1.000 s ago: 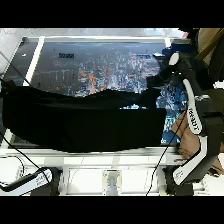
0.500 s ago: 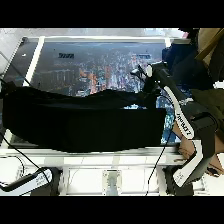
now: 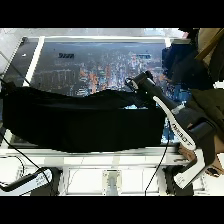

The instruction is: Fold the clothes and pants, and hang the long-sleeved shirts on hangers.

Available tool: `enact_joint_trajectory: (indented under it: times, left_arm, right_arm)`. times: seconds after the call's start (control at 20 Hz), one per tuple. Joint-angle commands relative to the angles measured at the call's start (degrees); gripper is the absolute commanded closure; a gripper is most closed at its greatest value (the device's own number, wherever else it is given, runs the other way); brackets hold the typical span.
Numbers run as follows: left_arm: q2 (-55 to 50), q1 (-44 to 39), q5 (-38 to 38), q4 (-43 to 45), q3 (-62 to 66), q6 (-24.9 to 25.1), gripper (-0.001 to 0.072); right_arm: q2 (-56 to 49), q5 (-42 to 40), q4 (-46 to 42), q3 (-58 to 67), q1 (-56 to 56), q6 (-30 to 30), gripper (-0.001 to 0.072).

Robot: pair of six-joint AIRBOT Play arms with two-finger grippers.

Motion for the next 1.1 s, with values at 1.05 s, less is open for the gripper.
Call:
enact_joint_trajectory:
  times: [1.05]
  left_arm:
    - [0.0, 0.0, -2.1, 0.0, 0.0, 0.0, 0.0695]
  right_arm:
    - [7.3, -28.5, -4.2, -20.9, -3.8, 9.4, 0.0206]
